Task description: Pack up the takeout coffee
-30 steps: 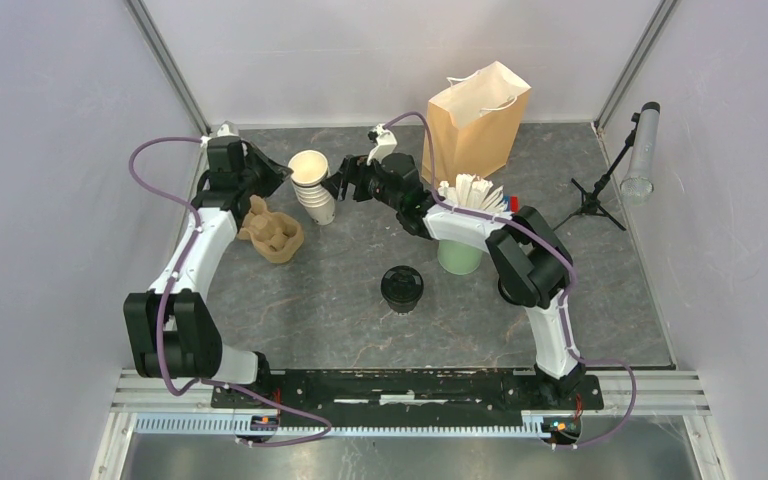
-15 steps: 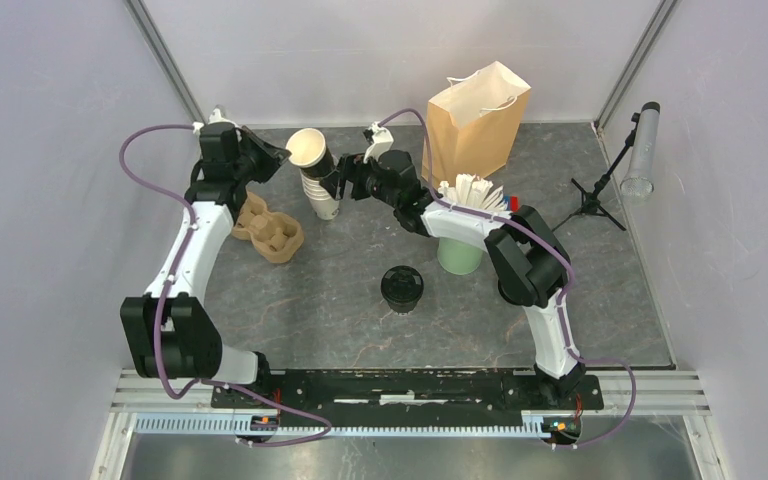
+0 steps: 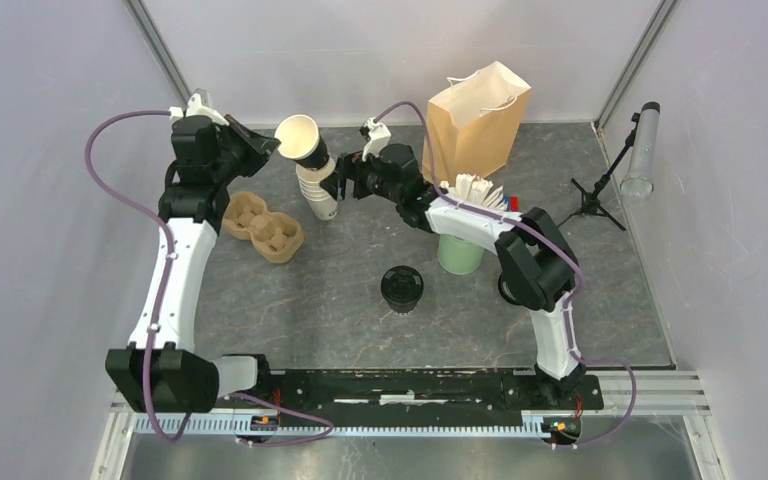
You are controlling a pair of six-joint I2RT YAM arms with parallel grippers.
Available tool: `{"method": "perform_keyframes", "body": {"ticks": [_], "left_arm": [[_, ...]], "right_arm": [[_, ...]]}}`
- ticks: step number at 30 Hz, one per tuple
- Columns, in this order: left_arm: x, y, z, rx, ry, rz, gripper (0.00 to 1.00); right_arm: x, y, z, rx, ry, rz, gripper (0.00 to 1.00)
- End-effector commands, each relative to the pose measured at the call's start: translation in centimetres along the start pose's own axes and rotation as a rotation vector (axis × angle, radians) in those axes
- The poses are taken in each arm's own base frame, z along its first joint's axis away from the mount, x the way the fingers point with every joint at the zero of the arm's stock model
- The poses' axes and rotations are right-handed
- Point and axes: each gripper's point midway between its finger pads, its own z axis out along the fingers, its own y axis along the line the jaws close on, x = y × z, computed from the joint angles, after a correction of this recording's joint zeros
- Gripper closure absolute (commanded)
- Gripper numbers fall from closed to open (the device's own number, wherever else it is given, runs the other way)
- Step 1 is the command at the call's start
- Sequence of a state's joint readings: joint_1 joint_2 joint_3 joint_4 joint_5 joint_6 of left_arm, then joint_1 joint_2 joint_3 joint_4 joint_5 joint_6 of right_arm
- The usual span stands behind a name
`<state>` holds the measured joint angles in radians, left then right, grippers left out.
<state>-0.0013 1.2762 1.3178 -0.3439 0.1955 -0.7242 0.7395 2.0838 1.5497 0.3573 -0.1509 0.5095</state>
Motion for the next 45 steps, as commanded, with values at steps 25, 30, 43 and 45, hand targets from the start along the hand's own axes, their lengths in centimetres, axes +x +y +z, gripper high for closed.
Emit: {"method": "perform_keyframes", "body": {"ticks": [25, 30, 43, 45], "left_arm": [[22.0, 8.2, -15.4, -0.001, 0.51, 0.08, 0.98], [22.5, 8.4, -14.7, -0.072, 0.499, 0.171, 0.97], [27.5, 9.4, -11.4, -0.143, 0.515, 0.249, 0.92], [27.9, 9.6, -11.5, -0.149, 0.521, 0.254, 0.89]], "right_arm": [[1.0, -0.2, -28.1, 0.219, 0.054, -0.163, 0.02], [5.4, -3.3, -32.1, 0.35, 0.109, -0.116, 0.02], [11.9, -10.0, -37.6, 0.656, 0.185, -0.098, 0.06], [11.8, -11.4, -38.5, 0.738, 0.164, -0.117, 0.1]]}}
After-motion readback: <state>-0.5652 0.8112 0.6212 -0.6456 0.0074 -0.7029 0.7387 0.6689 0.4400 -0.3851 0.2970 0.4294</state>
